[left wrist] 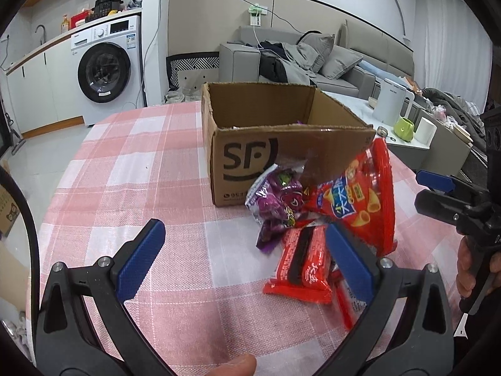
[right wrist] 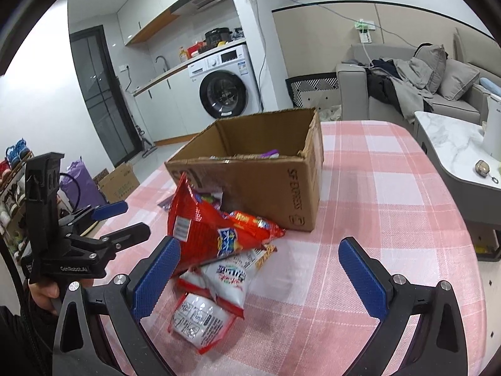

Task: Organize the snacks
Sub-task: 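Grasp the white-and-red bag with the right gripper while the left grasps the red wafer packet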

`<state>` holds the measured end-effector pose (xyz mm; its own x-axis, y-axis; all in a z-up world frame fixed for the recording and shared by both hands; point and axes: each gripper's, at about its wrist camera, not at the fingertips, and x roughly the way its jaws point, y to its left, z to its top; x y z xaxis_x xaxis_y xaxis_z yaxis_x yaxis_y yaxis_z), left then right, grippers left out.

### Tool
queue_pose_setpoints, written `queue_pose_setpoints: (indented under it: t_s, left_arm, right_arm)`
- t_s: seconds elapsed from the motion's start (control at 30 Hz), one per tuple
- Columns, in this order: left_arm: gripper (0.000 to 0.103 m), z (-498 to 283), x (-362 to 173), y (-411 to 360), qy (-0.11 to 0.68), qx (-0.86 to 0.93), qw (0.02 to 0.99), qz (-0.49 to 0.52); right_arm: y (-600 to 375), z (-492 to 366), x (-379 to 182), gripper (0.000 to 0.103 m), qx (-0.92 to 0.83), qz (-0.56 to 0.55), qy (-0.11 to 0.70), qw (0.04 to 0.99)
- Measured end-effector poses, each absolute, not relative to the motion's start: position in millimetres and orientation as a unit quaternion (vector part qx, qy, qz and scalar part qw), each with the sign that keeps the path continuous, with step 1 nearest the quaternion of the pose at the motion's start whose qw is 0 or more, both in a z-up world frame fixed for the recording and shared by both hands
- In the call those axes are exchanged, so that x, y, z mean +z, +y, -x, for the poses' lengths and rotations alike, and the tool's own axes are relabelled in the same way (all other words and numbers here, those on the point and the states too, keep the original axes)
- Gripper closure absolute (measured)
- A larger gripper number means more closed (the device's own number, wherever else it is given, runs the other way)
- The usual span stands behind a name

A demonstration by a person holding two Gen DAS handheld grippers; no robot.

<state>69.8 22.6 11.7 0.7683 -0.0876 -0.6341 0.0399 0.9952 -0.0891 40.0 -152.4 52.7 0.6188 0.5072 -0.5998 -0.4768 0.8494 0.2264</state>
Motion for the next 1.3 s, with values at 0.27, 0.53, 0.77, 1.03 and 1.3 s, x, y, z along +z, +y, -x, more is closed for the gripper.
queue_pose_setpoints:
  t_s: [0.27,0.53,0.77,1.03,1.3]
  left_arm:
    - [0.001,-76,-3,14,0.358,-0.051,0.932,0.031]
    - [0.001,-83,-19,9,0.380,-0.069,0.922,0.028]
    - [0.001,-97,-37,20,0.404,-0.081,0.908,0.072]
    - [0.002,-111,-55,28,0.416,-0.096,0.899,0.101]
    - [0.041,-123,-69,24,0.431,-0.144,0.883,0.116]
  right_arm:
    - [-138,-37,39,0.000,0.286,0.018,0.364,0.886]
    - [-124,-43,20,0.000,0.295,0.023,0.397,0.869]
    - [-115,-52,7,0.000,0.299,-0.002,0.420,0.857]
    - [-111,-65,0,0.001,0.300,-0.025,0.427,0.852]
    - [-105,-75,-6,0.012,0.303,-0.039,0.434,0.848]
